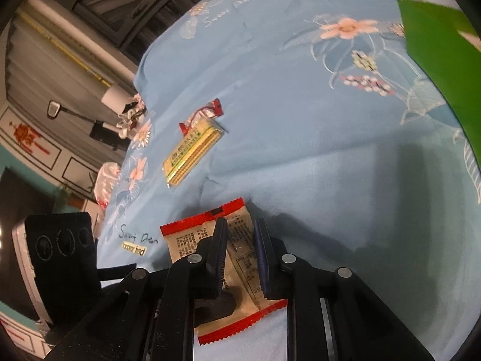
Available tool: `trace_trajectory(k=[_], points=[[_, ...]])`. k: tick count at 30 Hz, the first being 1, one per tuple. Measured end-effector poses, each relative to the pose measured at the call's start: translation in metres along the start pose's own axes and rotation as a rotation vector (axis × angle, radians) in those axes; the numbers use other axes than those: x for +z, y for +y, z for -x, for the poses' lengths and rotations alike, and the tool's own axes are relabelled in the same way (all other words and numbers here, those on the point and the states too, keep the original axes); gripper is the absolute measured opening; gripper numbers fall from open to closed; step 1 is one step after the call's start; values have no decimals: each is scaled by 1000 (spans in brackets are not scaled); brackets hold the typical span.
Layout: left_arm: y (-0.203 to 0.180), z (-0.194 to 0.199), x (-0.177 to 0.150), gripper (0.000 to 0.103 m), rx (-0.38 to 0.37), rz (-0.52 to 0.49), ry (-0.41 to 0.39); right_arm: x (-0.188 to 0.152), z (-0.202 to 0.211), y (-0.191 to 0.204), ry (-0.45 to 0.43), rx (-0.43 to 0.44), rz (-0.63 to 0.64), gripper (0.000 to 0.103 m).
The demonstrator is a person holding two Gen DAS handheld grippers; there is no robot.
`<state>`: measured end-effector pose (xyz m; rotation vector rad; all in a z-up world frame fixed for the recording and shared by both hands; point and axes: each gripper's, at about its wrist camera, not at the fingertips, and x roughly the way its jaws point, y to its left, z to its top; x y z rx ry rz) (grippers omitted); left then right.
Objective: Organize snacks
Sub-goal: 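Grasp the white packet with the left tool while the right tool holds it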
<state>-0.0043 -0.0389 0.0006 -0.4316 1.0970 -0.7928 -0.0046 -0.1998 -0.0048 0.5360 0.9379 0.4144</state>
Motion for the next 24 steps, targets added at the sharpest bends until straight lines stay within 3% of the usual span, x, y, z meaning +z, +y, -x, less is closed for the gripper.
trace_trajectory(k=[2,4,6,8,13,17,20,24], points=[[11,-8,0,21,-20,63,23,0,-5,-3,32,-59,-11,24],[16,-5,1,21,-54,99,16,2,-6,-4,36,-55,-17,30],[18,-4,2,20,-68,111,23,5,-6,-3,49,-38,-21,58],[19,-4,2,20,-72,111,28,8,-7,5,71,-22,4,79],[11,-1,-1,20,-50,51,59,8,-24,25,114,-90,123,88],[23,1,-2,21,-99,91,77,0,-36,47,146,-201,269,88],[26,3,-3,19,-117,104,79,1,-38,50,163,-176,259,89],[15,5,-6,19,-76,45,71,0,-40,55,195,-119,244,89]])
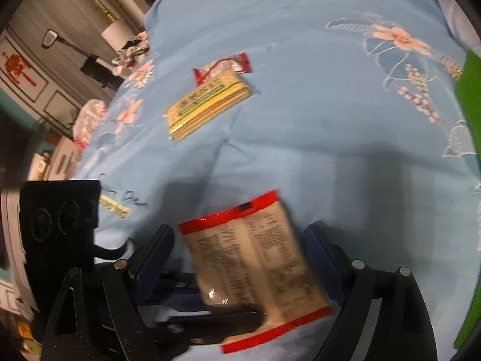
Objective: Organize snacks
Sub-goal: 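Grasp the white packet with the left tool while the right tool holds it, then carry the white packet with both tools over the green box and release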
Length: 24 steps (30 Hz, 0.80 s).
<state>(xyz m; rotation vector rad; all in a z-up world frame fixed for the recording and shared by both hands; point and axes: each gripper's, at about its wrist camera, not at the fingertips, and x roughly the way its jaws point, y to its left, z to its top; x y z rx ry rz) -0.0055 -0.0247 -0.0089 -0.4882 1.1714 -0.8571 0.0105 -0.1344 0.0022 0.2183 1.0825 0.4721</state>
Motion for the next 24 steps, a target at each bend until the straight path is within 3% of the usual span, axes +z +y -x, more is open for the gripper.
trace_trajectory(k=[3,6,14,21,24], points=[[-1,-1,-1,19,2,-7,1,-2,-7,9,8,-54,65,87],[-2,-2,-2,20,12,-18,-6,-1,-9,16,-16,-109,90,78],[-19,-3,-3,19,97,-122,-48,0,0,0,-69,-41,11,74],[-29,-11,7,18,56,-113,-64,-3,15,-9,-112,-40,-40,73],[-53,-14,15,18,74,-177,-68,-3,32,-17,-151,-46,-57,73]])
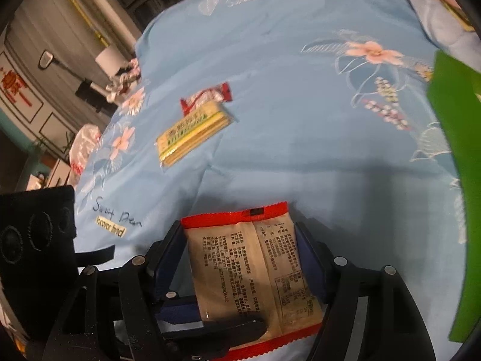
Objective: Organize snacks
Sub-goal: 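Carry the white packet with both tools over the green box and release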
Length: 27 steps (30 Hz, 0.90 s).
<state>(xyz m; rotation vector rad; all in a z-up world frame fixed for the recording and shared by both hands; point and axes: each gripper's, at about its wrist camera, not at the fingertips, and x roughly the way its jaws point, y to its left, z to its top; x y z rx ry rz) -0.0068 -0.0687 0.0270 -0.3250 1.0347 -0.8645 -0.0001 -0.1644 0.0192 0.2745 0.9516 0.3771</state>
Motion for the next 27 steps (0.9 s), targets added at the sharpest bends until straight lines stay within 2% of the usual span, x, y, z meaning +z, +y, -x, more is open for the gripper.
trace_trajectory(k=[2,5,7,9,13,15,20,25,27], points=[[-18,2,6,18,15,-66,-16,2,14,-5,-35,11,-12,73],[-36,4,15,18,-30,-102,-40,6,44,-15,-101,28,-36,73],[-48,-1,25,17,-81,-100,-42,8,63,-22,-153,7,-50,73],[-64,-6,33,17,-91,-130,-40,8,82,-31,-194,-26,-67,72],[-115,-34,49,18,-112,-255,0,6,127,-64,-289,-84,-137,72],[-137,-55,62,17,-133,-287,29,4,147,-86,-334,-119,-189,72],[-175,-99,78,16,-111,-340,111,-8,177,-151,-403,-139,-388,72],[-202,-131,82,16,-96,-390,147,-21,192,-187,-455,-159,-492,72],[-204,-139,82,20,-66,-392,149,-24,194,-196,-474,-179,-526,72]])
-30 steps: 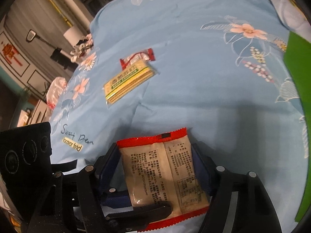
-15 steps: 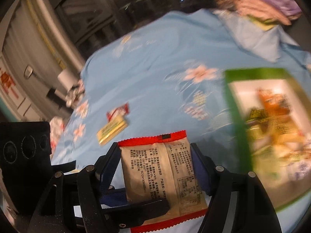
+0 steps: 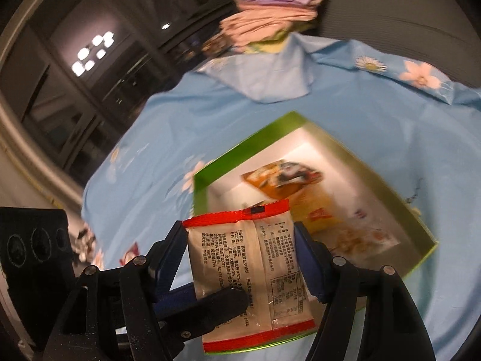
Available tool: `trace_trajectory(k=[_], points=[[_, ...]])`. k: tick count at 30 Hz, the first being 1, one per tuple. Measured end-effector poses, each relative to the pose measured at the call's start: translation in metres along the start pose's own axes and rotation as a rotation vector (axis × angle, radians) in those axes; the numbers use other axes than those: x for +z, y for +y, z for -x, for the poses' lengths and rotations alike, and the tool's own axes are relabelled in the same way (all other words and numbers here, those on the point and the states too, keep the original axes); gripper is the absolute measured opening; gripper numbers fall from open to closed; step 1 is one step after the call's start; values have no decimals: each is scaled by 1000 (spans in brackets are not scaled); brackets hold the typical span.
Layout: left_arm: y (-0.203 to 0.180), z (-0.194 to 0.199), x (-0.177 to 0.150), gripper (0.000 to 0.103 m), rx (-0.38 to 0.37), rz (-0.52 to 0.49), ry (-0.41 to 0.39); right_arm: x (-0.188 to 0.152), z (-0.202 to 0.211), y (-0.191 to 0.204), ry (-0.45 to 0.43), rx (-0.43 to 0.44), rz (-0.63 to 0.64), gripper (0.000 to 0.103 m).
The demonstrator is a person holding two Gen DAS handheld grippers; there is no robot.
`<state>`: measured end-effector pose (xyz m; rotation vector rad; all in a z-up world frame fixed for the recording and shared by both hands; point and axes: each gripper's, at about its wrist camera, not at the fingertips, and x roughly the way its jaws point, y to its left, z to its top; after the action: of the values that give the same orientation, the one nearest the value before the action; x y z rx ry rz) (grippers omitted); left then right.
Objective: Organize snacks
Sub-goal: 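Carry the white packet with both tools over the green box and release, then move the right tool to the red-and-white packet and grasp it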
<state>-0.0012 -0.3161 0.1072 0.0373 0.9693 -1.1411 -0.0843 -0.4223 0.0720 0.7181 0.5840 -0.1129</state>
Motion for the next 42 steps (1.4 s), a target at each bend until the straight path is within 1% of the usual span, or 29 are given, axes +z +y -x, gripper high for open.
trace_trajectory(k=[1,2,3,4,5,6,7,8,9,11,13,14,15,16,18,19,21,22,23,25,27,29,30,31,33,34,36,39,42], points=[[1,-4,1,26,38,13,2,0,0,-4,-6,-11,-15,72],[5,-6,1,42,100,24,-3,0,-1,-9,-10,-21,-39,74],[9,-7,1,65,143,32,-12,0,-2,-14,-10,-22,-61,75],[14,-5,-1,77,190,48,-27,-1,-2,-19,-6,-10,-89,77],[20,-1,-3,93,220,67,-47,-1,-2,-22,0,7,-111,84],[26,6,-6,99,229,99,-78,-1,-3,-25,11,23,-135,88],[36,19,-10,100,189,147,-122,-1,-2,-25,22,30,-153,89],[44,30,-13,103,158,185,-146,-2,0,-22,27,37,-149,90],[47,36,-16,102,149,212,-160,-4,3,-17,26,41,-130,91],[57,59,-24,103,171,257,-196,-6,6,-2,24,41,-71,95],[62,80,-36,103,254,239,-234,-10,7,17,36,29,-18,100],[65,95,-49,103,338,217,-270,-13,6,27,52,34,8,103],[65,100,-55,103,390,205,-291,-15,4,35,65,46,27,103],[66,110,-68,103,484,180,-322,-17,1,46,79,74,46,103],[69,121,-88,103,611,148,-348,-23,-3,65,98,132,70,103],[73,128,-101,103,654,142,-352,-25,-6,75,107,156,77,103],[87,135,-122,103,664,167,-340,-32,-16,94,133,179,97,103],[96,141,-133,103,653,205,-326,-37,-22,105,145,174,110,103],[103,141,-134,103,652,223,-315,-40,-27,112,154,165,122,103],[114,150,-145,103,651,249,-319,-51,-42,134,182,138,158,103],[124,161,-160,103,688,277,-345,-64,-54,155,218,144,195,103],[139,166,-173,103,788,316,-356,-78,-68,179,267,163,246,103],[151,168,-179,103,818,351,-355,-83,-74,186,280,164,263,103],[167,174,-188,103,804,419,-350,-91,-81,196,291,147,280,103],[184,181,-196,103,770,514,-342,-105,-92,209,306,132,303,103],[187,185,-197,103,772,527,-355,-112,-98,217,321,152,311,103],[189,195,-200,103,804,519,-374,-120,-108,228,350,184,295,103],[191,203,-204,103,787,485,-351,-130,-116,248,385,227,287,103],[194,216,-213,103,822,473,-350,-138,-124,273,377,258,335,103]])
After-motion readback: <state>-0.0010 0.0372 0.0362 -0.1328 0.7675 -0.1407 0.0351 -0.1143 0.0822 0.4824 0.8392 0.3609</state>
